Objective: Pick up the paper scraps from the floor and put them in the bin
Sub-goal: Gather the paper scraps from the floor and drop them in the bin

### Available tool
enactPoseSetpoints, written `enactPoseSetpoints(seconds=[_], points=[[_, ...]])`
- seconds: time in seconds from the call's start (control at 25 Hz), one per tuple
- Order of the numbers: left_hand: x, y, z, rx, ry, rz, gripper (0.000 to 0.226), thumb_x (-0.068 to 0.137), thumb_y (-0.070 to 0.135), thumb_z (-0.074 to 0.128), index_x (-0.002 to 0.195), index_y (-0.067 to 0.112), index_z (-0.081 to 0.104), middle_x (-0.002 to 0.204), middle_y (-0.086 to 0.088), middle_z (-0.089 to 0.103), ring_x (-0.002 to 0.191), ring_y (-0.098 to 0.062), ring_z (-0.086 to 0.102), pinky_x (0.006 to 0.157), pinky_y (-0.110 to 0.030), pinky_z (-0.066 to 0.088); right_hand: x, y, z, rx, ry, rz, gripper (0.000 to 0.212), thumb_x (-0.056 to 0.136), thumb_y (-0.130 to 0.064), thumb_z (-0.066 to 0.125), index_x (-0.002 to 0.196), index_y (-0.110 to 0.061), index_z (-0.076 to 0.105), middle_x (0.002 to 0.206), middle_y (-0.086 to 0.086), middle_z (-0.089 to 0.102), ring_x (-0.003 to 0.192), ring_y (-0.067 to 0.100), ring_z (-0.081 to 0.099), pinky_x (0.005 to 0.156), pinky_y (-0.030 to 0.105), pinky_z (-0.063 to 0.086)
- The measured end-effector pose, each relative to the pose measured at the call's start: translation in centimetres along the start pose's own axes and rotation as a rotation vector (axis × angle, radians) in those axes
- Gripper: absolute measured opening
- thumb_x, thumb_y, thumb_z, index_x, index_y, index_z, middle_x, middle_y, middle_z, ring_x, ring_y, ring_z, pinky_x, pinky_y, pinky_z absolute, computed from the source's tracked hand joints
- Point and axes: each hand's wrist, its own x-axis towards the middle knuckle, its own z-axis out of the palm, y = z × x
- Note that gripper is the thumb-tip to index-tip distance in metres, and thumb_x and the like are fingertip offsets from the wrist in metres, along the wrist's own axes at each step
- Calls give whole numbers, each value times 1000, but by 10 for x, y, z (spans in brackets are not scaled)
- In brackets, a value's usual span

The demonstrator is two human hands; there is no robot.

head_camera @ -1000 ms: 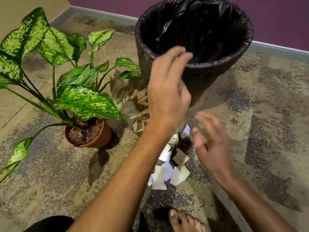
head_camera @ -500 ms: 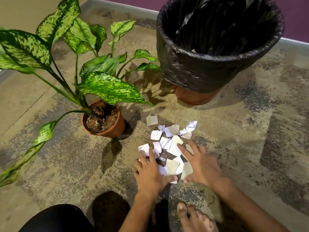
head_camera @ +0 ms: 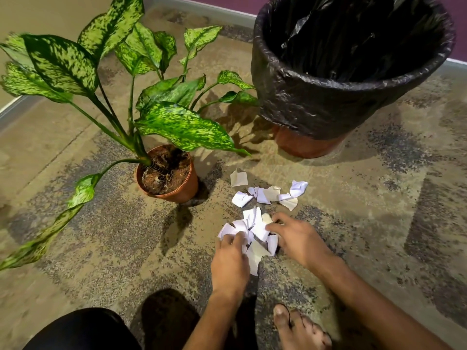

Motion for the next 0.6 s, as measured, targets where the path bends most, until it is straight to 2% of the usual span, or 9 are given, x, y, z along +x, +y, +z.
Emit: enactPoseSetpoints(seconds=[0.08, 0.16, 0.28, 0.36, 0.44, 0.52, 0.6], points=[[3, -5, -2, -75, 53, -34, 46, 87, 4, 52, 130, 22, 54, 124, -4, 58, 107, -24, 56, 89, -35, 50, -2, 5, -6, 41, 55, 55, 43, 90, -12, 62, 130, -28, 59, 142, -4, 46, 91, 21, 67, 88, 28, 54], [4, -7, -3, -116, 87, -75, 46, 86, 1, 51, 127, 21, 58, 122, -4, 60, 99, -25, 62, 85, -35, 51, -1, 7, -16, 48, 55, 112, 45, 95, -22, 59, 138, -31, 51, 148, -6, 42, 106, 20, 64, 97, 28, 48], [0, -5, -4, -152, 103, -107, 48, 87, -3, 51, 129, 20, 56, 125, -1, 59, 97, -18, 62, 88, -28, 51, 1, -6, -31, -64, -75, 111, 50, 99, -23, 53, 145, -34, 39, 152, -3, 40, 122, 22, 56, 102, 31, 44], [-2, -2, -5, -187, 108, -109, 51, 87, -4, 51, 133, 19, 52, 132, 0, 55, 100, -19, 62, 91, -28, 50, 0, -17, -51, -19, -56, 122, 52, 99, -23, 53, 147, -34, 35, 149, -2, 44, 123, 24, 55, 105, 34, 44], [-2, -1, -5, -203, 116, -87, 58, 84, -7, 52, 136, 18, 48, 137, 0, 50, 106, -20, 60, 93, -29, 49, -5, -27, -83, 98, 90, 161, 57, 97, -24, 58, 147, -37, 33, 147, -3, 47, 123, 23, 54, 107, 34, 41], [-4, 2, -4, -199, 95, -57, 67, 81, -11, 52, 140, 19, 43, 139, 0, 46, 109, -20, 58, 93, -30, 49, -14, -38, -129, 248, 349, 150, 61, 92, -23, 63, 145, -39, 37, 138, -4, 54, 112, 15, 54, 101, 25, 39], [-6, 5, -1, -195, 52, -38, 70, 81, -13, 51, 141, 21, 40, 133, -1, 52, 101, -18, 59, 86, -28, 50, -21, -40, -179, 295, 648, 80, 58, 88, -18, 68, 140, -33, 47, 128, -2, 60, 105, 9, 53, 95, 18, 39]])
